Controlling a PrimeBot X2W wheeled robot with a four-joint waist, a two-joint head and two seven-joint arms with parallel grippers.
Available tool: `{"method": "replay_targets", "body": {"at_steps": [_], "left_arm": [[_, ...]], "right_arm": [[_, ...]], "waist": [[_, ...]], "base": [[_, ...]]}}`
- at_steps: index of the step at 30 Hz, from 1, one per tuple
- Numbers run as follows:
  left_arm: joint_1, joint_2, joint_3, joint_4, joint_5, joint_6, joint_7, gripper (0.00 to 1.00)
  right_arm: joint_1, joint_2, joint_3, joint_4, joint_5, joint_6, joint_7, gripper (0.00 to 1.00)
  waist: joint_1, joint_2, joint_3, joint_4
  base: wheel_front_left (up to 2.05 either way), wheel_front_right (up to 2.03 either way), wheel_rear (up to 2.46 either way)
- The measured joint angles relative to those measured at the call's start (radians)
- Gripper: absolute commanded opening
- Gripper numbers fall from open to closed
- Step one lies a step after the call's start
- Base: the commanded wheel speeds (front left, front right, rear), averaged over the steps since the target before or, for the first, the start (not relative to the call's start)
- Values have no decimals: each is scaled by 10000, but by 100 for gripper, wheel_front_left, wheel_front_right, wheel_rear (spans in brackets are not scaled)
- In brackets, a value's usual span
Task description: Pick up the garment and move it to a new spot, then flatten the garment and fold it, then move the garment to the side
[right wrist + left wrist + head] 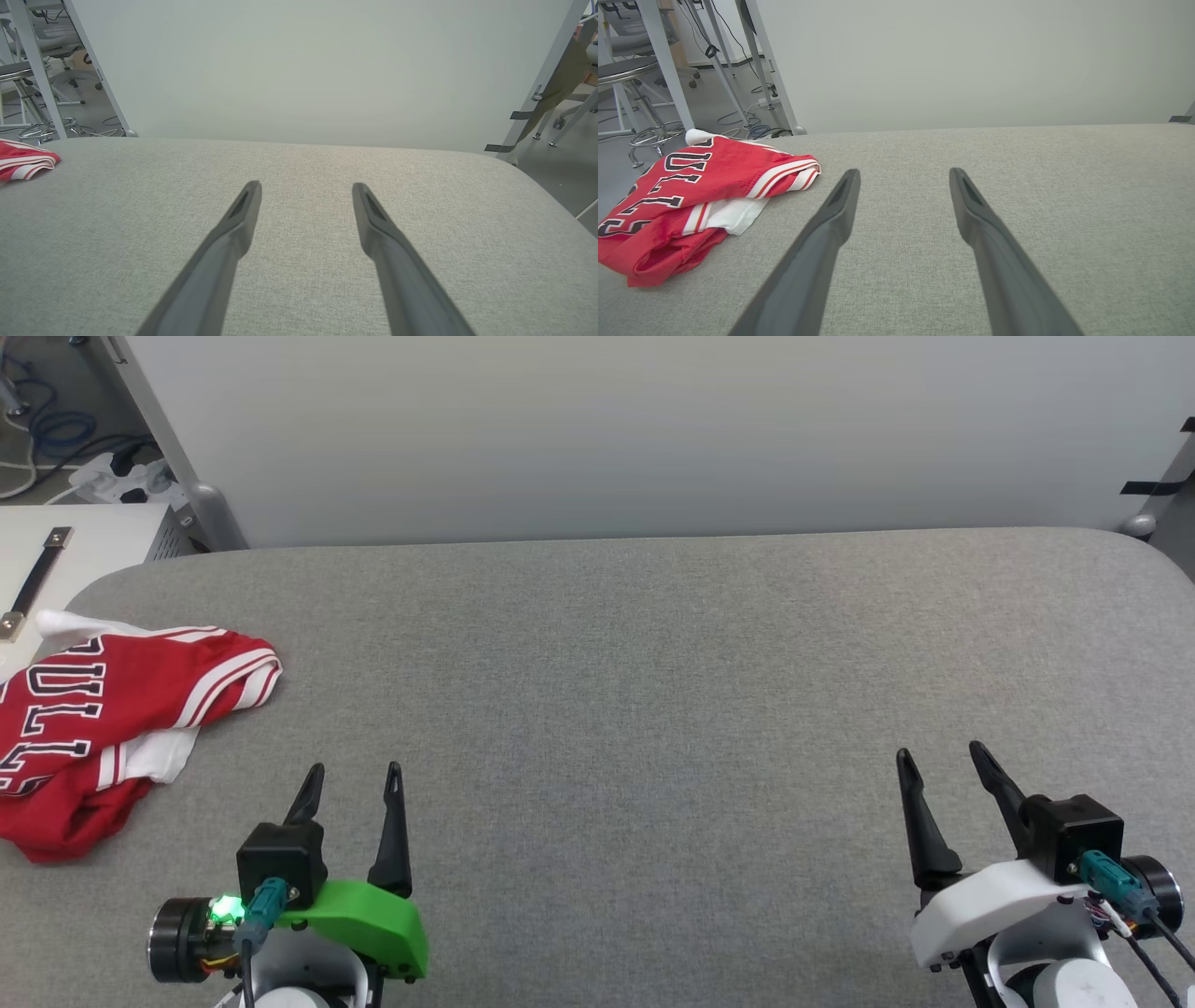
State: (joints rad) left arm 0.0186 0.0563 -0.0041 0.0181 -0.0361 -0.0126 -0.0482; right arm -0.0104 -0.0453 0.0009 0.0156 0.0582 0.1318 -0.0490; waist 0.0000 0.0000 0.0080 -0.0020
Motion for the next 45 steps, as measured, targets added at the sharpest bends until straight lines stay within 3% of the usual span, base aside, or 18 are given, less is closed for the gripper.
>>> {"method": "replay_targets", "body": {"at_steps": [45], "left_arm": [[14,-2,-255,94,-458,-209,-934,100]], "right_arm": [[-44,-2,146,190,614,-2,-895,100]], "waist": [[0,0,-15,30]], "base": [[0,0,0]]}}
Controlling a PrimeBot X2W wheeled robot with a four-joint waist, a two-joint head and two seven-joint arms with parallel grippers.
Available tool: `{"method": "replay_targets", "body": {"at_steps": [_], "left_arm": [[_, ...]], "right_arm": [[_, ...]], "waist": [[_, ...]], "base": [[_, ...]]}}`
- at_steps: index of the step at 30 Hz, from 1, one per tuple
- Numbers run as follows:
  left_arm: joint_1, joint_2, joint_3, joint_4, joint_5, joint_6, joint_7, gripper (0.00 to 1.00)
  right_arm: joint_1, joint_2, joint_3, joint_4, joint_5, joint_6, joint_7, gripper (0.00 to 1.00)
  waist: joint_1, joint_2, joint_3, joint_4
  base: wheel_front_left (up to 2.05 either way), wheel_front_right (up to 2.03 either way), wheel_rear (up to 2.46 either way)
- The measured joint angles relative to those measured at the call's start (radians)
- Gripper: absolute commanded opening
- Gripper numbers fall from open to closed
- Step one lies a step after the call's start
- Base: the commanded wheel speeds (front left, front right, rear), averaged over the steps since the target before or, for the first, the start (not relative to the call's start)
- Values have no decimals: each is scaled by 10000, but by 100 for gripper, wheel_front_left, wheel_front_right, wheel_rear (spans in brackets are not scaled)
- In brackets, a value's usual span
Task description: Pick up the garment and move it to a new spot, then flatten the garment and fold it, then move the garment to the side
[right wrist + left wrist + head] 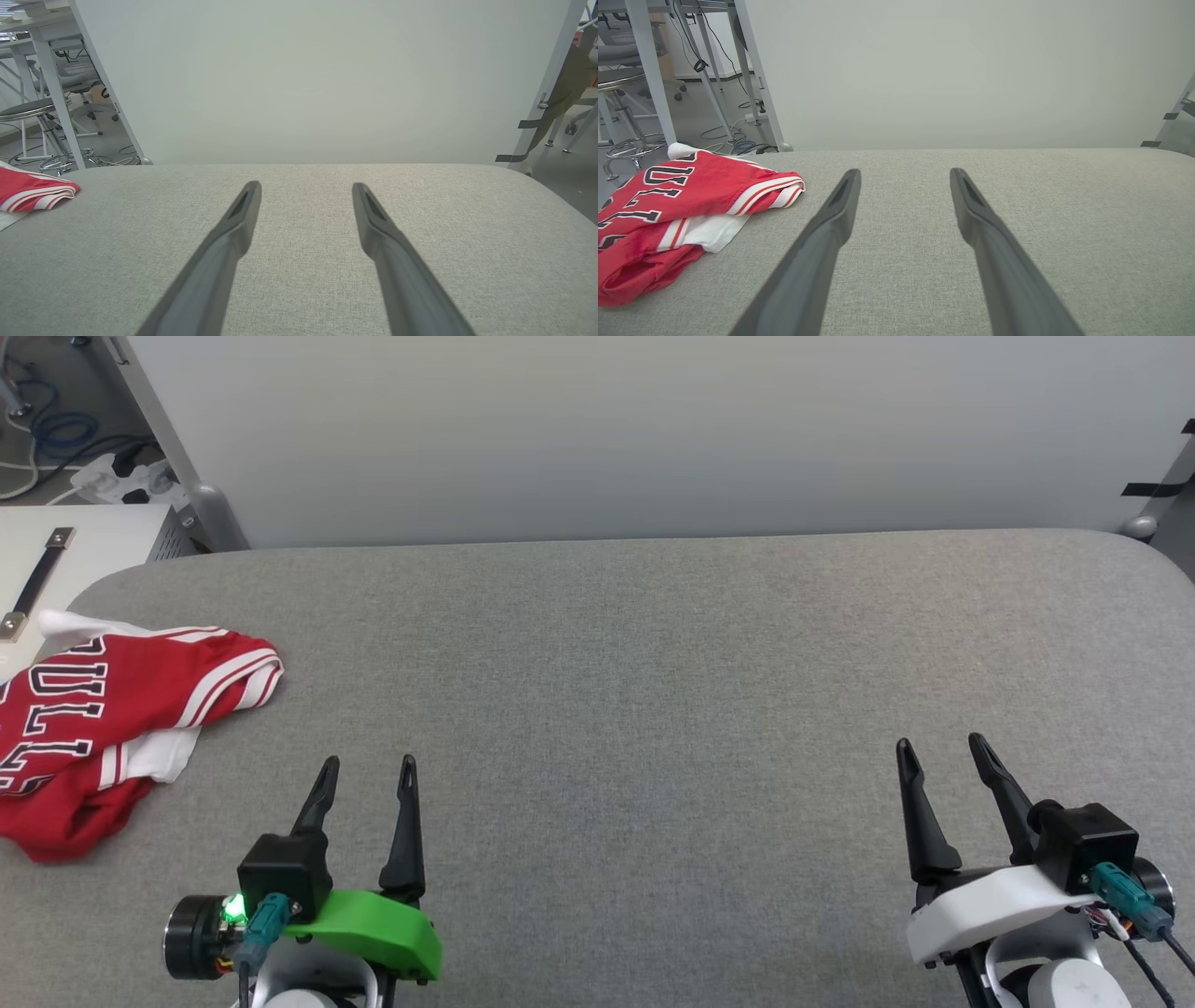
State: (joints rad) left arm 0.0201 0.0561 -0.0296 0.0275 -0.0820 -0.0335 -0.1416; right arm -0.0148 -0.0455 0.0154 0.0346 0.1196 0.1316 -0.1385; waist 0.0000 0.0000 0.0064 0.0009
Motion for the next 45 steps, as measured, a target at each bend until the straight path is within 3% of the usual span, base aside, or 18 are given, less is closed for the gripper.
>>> {"method": "replay_targets", "body": {"at_steps": [9,18,45], "left_arm": [[-1,0,-12,127,-130,-79,-174,100],[-2,-2,48,173,-240,-59,-351,100],[52,-2,38,192,-456,10,-945,100]], "right_arm": [[-74,-8,117,73,364,0,-224,100],[-84,-8,454,232,391,0,-399,100],[-128,-6,1218,512,393,0,-951,100]], "waist": [[0,0,59,137],[0,0,164,815],[0,0,123,4369]], "base": [[0,0,0],[0,0,0],[0,0,0]]}}
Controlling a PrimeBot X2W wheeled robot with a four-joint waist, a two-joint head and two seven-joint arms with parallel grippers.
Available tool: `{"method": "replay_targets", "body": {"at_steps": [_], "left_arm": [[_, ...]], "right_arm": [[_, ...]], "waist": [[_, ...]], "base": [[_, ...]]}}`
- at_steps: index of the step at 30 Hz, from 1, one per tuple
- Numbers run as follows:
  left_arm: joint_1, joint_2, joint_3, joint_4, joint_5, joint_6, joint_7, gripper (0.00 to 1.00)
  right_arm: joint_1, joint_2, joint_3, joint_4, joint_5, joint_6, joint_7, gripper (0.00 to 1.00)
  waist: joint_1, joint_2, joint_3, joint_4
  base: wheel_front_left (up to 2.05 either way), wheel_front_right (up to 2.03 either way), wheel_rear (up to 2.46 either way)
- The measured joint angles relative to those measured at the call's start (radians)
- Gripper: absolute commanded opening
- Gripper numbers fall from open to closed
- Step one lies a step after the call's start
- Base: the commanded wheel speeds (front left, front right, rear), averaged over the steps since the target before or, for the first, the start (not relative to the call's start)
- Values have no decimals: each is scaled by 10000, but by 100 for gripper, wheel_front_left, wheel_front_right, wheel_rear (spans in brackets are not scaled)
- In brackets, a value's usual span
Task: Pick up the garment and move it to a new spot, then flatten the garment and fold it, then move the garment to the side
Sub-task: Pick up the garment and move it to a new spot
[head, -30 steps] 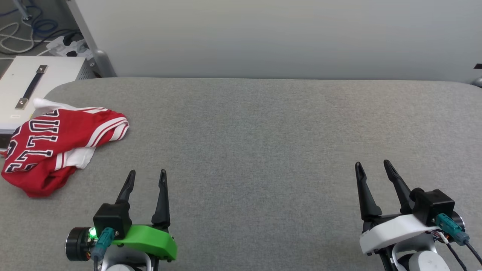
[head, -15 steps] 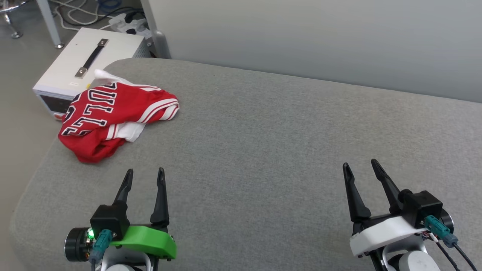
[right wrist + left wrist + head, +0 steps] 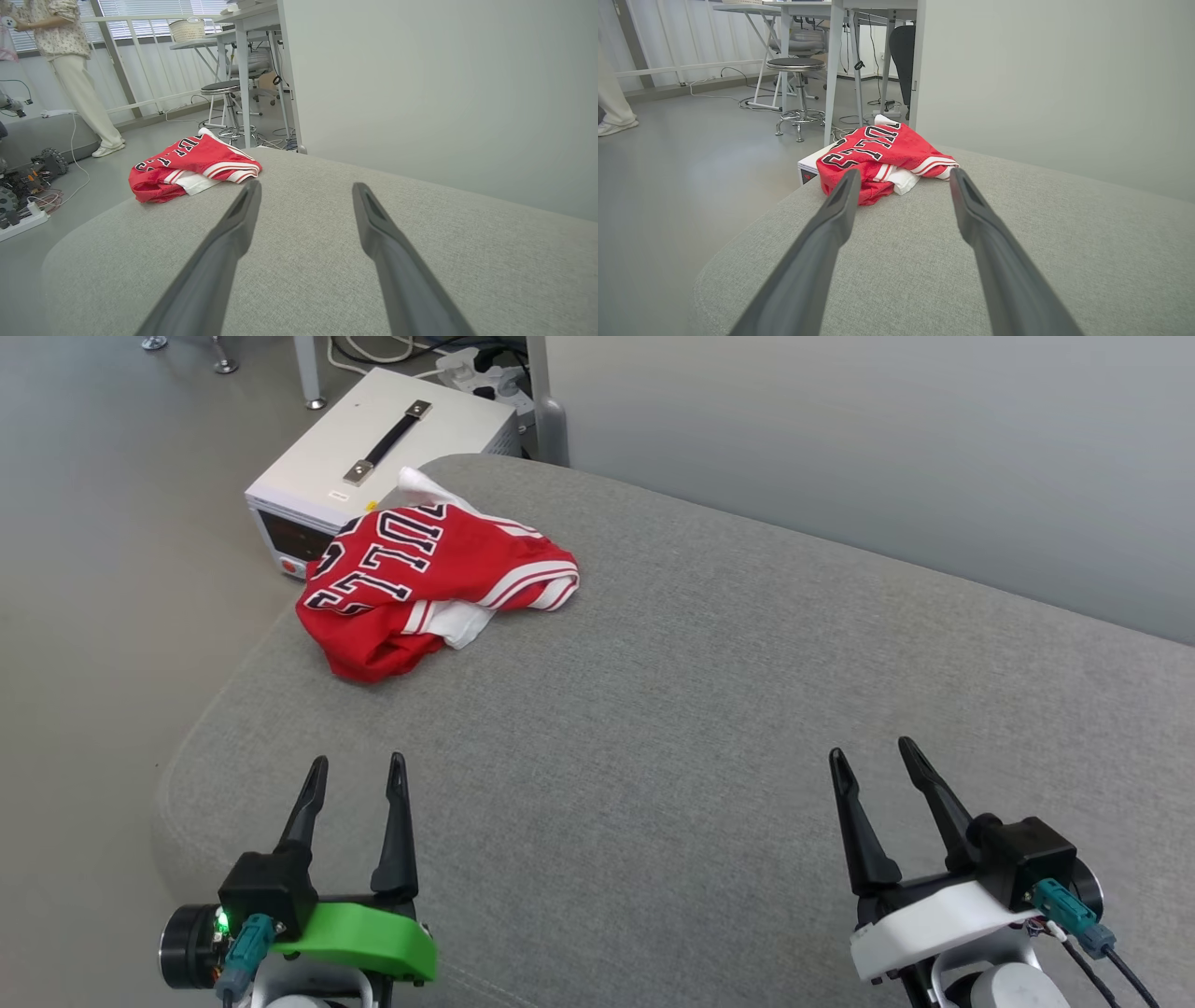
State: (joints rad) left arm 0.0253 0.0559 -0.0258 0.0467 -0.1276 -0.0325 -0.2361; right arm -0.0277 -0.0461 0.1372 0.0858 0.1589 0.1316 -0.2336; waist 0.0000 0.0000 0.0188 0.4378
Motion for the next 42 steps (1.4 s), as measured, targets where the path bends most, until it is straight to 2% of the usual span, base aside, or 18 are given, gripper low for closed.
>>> {"method": "replay_targets", "body": {"at_steps": [10,21,29,31,35,42], "left_arm": [[186,0,213,86,0,-196,-196,100],[183,-2,416,115,-75,-255,-198,100],[-674,107,807,1091,-502,-765,-198,100],[-1214,418,761,1381,-500,-848,-198,100],[-2590,1406,677,2470,-947,-909,-102,100],[-5365,3503,-527,3875,-2849,-955,1783,100]], "right_arm": [[-7,2,286,148,240,0,-188,100],[-43,2,387,132,332,0,-190,100],[-476,4,355,-205,-213,0,-205,100],[-640,0,341,-328,-355,0,-207,100],[-988,-21,368,-635,-786,0,-219,100],[-1520,-309,328,-1300,-1120,0,-219,100]], "waist": [[0,0,-159,736],[0,0,-67,402],[0,0,652,157],[0,0,905,84],[0,0,1505,-105],[1,0,2675,-555]], "base": [[0,0,0],[0,0,0],[0,0,0],[0,0,0],[0,0,0],[0,0,0]]}}
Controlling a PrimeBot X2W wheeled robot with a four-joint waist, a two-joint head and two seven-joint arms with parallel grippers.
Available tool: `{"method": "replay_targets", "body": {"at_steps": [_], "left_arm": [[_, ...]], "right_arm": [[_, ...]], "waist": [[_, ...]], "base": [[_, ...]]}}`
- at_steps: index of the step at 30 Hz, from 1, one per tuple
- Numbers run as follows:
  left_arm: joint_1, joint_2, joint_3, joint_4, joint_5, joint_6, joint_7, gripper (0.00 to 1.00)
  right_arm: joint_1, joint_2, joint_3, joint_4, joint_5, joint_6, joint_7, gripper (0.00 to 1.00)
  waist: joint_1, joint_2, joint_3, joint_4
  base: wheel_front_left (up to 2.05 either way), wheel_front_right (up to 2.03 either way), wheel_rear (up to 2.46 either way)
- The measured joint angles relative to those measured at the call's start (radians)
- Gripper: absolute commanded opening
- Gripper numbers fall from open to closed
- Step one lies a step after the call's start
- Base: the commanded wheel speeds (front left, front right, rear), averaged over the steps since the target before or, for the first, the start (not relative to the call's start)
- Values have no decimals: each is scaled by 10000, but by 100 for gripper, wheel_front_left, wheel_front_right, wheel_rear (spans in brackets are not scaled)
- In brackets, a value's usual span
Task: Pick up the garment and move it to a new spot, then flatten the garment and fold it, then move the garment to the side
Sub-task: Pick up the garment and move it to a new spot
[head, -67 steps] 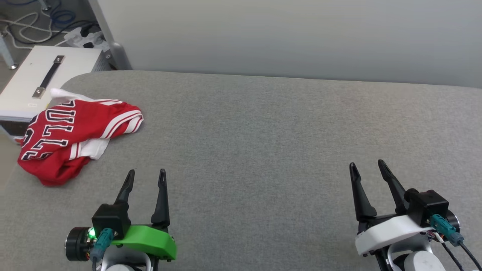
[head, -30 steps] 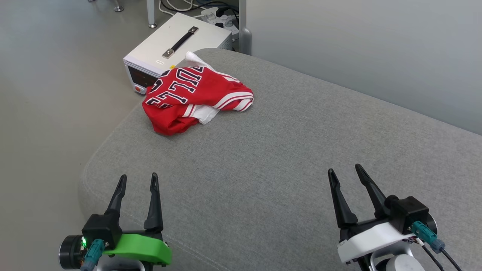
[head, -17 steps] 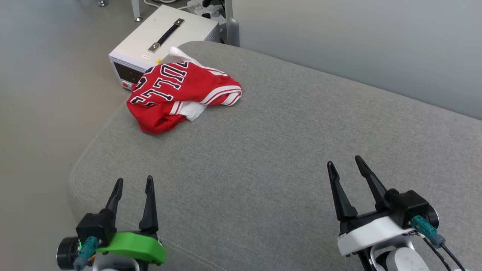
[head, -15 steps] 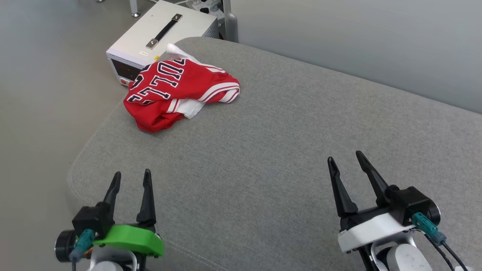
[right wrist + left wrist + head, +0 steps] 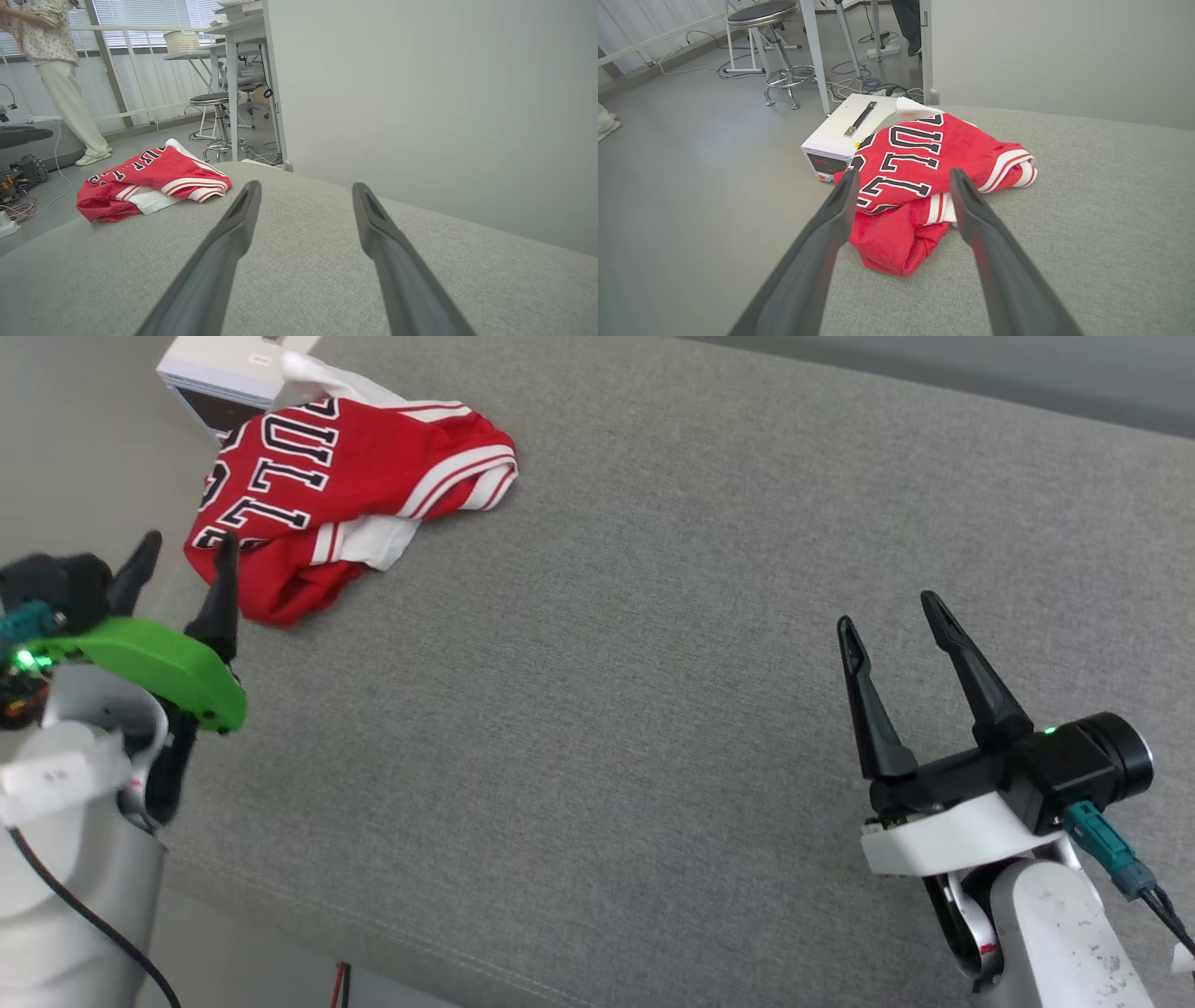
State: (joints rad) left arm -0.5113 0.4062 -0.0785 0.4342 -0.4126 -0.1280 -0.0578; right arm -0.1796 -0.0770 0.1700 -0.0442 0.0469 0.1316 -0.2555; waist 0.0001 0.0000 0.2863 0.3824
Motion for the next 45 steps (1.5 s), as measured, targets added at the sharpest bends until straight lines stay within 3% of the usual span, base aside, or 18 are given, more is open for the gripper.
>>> {"method": "replay_targets", "body": {"at_steps": [5,12,17,29,30,31,32,38,45], "left_arm": [[-1507,1158,-604,439,-1693,-2,1498,100],[-2675,2263,-1058,1162,-3404,-2,3417,100],[-3137,2683,-1338,1563,-4052,-2,4311,100],[-4021,3271,-1741,2999,-5285,-2,5440,100],[-4081,3302,-1779,3062,-5400,0,5567,86],[-4172,3388,-1831,3120,-5580,2,5777,20],[-4238,3486,-1904,3147,-5695,2,5967,0],[-4381,3618,-2299,3200,-5846,2,5570,0],[-4319,3551,-3283,2500,-5726,-2,3745,0]], "right_arm": [[-403,-117,61,-679,-127,0,127,100],[-816,-326,0,-1557,-278,0,372,100],[-946,-583,-67,-1942,-261,0,587,100],[-974,-328,418,-2123,-282,0,679,100],[-987,-330,414,-2125,-286,0,679,100],[-994,-334,405,-2128,-288,0,679,100],[-994,-336,380,-2130,-291,0,679,100],[-1003,-341,326,-2044,-374,0,679,100],[-1042,-313,393,-1593,-349,0,610,100]], "waist": [[1,0,877,-389],[1,0,1907,-1082],[1,0,2490,-1588],[0,0,3672,-2514],[-1,0,3735,-2558],[-1,1,3800,-2612],[-1,1,3856,-2660],[-1,1,3846,-2737],[0,0,3182,-2636]], "base": [[0,0,0],[0,0,0],[0,0,0],[0,0,0],[0,0,0],[0,0,0],[0,0,0],[0,0,0],[0,0,0]]}}
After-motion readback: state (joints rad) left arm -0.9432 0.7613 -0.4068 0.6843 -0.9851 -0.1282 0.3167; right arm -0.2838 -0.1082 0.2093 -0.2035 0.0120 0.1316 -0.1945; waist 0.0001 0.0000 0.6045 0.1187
